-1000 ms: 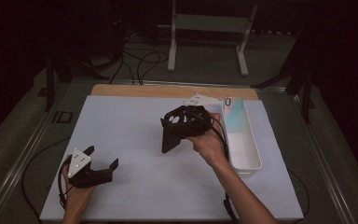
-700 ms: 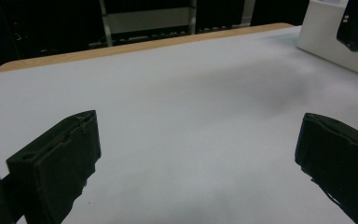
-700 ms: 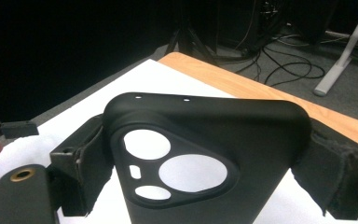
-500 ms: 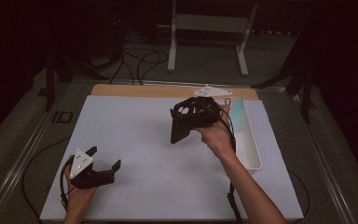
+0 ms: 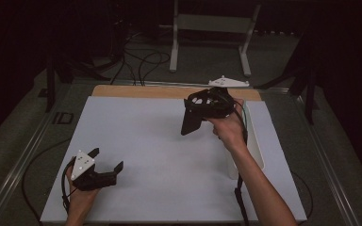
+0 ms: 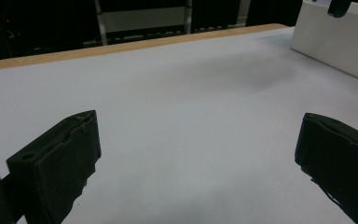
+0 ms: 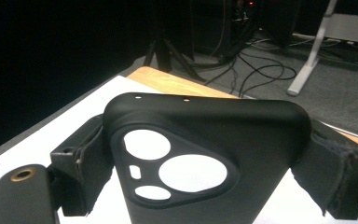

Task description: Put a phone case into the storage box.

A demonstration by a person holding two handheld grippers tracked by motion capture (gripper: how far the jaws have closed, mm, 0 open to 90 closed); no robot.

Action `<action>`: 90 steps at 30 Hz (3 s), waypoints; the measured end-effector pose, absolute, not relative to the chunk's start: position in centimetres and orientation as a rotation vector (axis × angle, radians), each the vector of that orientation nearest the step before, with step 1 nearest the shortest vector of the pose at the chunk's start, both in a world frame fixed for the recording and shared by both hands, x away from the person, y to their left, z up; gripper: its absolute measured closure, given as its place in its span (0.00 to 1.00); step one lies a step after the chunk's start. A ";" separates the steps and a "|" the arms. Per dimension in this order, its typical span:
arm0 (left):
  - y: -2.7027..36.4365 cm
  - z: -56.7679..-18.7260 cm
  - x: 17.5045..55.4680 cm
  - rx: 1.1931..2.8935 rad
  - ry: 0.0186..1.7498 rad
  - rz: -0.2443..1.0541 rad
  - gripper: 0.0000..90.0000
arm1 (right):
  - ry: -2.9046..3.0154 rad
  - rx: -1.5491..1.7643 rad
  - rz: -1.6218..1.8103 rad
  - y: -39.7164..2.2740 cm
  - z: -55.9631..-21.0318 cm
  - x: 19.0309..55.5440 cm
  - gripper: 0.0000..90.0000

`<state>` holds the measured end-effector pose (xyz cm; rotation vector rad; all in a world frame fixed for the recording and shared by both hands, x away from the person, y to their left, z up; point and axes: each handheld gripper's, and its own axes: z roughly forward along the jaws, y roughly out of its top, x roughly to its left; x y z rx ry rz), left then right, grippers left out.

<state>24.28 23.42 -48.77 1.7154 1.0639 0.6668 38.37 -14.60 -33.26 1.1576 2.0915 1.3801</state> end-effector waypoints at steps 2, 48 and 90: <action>23.4 -48.8 24.3 1.714 1.065 0.668 0.01 | 2.083 1.158 1.380 -14.8 -33.2 38.6 0.15; 23.1 -48.8 24.2 1.732 1.062 0.671 0.01 | 1.960 1.204 1.245 -18.1 -32.9 40.7 0.15; 23.1 -48.8 24.3 1.736 1.058 0.674 0.01 | 1.847 1.325 1.112 -22.7 -32.9 42.3 0.15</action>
